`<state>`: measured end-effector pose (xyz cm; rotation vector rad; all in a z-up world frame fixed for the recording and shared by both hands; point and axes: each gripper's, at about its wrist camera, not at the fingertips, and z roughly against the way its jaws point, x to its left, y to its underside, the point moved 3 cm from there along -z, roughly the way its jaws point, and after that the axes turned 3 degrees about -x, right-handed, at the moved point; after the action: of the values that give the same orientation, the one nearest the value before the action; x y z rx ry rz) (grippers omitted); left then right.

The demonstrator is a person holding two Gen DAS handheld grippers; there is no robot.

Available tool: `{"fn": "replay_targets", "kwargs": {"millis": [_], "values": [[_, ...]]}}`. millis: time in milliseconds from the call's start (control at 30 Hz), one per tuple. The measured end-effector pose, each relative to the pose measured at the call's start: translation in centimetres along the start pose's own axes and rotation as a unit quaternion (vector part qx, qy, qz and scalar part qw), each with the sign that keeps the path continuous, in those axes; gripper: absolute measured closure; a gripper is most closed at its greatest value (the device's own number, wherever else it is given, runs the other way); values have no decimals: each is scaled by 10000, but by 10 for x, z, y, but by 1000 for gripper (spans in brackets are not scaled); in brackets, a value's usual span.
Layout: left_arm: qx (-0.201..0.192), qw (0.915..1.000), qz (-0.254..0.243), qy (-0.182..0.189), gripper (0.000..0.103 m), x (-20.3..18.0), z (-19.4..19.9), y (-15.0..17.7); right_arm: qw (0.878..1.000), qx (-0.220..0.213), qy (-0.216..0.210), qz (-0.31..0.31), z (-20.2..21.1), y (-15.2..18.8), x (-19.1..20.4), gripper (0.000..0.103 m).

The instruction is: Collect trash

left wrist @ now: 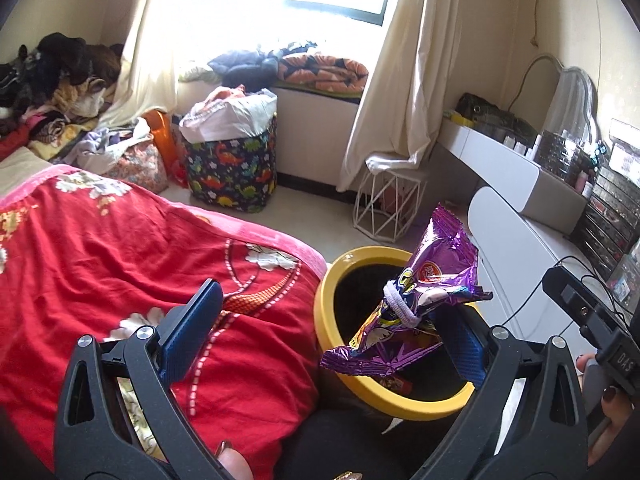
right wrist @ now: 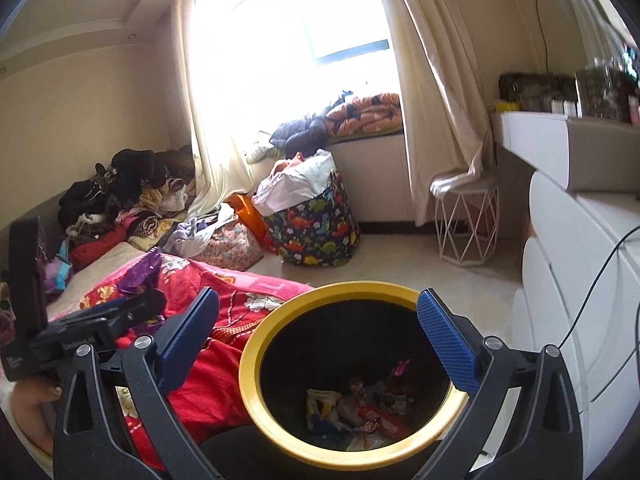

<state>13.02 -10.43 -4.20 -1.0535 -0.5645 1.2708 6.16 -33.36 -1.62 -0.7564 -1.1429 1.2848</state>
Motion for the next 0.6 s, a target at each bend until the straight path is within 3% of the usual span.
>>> {"fn": "replay_targets", "kwargs": {"millis": [600], "values": [[-706,9973,-91,-174,11,14,51,20,9940,-889,519,376,33,23,20,7]]}}
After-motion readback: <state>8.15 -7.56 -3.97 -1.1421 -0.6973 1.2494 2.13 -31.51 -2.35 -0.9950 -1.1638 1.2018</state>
